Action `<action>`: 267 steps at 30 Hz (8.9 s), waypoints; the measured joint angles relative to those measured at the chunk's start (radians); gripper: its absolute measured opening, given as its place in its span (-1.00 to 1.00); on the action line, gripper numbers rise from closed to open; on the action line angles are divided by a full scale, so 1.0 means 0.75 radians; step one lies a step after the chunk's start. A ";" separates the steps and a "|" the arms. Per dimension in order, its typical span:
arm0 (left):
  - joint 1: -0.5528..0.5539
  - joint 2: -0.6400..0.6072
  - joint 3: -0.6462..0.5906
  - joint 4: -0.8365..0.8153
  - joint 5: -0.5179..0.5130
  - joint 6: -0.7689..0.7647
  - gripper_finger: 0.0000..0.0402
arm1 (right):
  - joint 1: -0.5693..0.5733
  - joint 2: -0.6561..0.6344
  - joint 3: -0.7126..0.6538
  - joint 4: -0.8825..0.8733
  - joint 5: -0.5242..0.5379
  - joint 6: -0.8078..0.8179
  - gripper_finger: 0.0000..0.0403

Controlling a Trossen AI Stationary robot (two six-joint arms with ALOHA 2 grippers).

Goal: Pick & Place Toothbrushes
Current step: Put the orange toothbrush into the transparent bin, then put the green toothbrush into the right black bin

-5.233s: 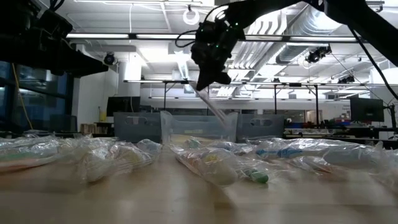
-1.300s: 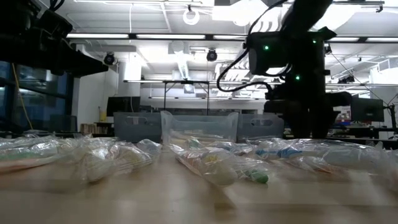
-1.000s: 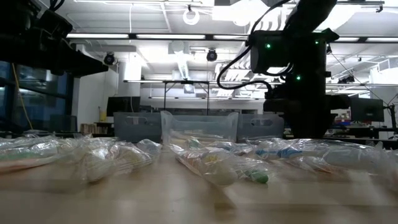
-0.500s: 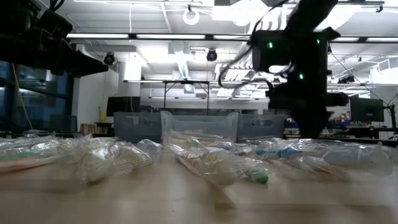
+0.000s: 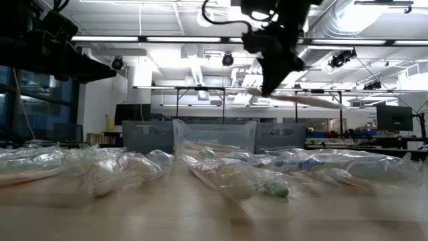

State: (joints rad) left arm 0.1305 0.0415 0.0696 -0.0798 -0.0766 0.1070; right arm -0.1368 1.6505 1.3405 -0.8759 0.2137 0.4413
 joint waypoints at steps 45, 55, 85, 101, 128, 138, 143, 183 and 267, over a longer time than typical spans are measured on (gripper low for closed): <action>0.000 0.000 0.000 0.000 -0.004 0.000 0.03 | -0.344 0.564 0.575 0.304 -0.297 -0.651 -0.96; 0.000 0.000 0.000 -0.001 -0.004 0.000 0.03 | -0.332 0.593 0.576 0.266 -0.375 -0.649 -0.65; 0.000 0.000 0.000 0.001 0.001 0.000 0.03 | 0.089 0.149 0.104 -0.222 -0.248 0.284 -0.21; 0.000 0.000 0.000 0.000 -0.001 0.000 0.03 | 0.208 0.086 -0.226 -0.016 -0.038 0.846 -0.21; 0.000 0.000 0.000 0.000 -0.004 0.000 0.03 | 0.200 0.208 -0.366 0.232 -0.053 1.019 -0.23; 0.000 0.000 0.000 -0.001 -0.004 0.000 0.03 | 0.190 0.209 -0.366 0.231 -0.086 1.001 -0.61; 0.000 0.000 0.000 -0.001 -0.004 0.000 0.03 | 0.190 0.209 -0.365 0.235 -0.080 0.962 -0.88; 0.000 0.000 0.000 0.000 -0.005 0.000 0.03 | -0.219 0.272 0.432 0.252 -0.168 -0.417 -0.98; 0.000 0.000 0.000 0.000 -0.005 0.000 0.03 | 0.275 0.386 0.512 -0.806 -0.014 0.236 -0.23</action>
State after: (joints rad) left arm 0.1303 0.0414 0.0700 -0.0799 -0.0807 0.1070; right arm 0.0694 1.9397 1.7246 -1.4806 0.2031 0.6185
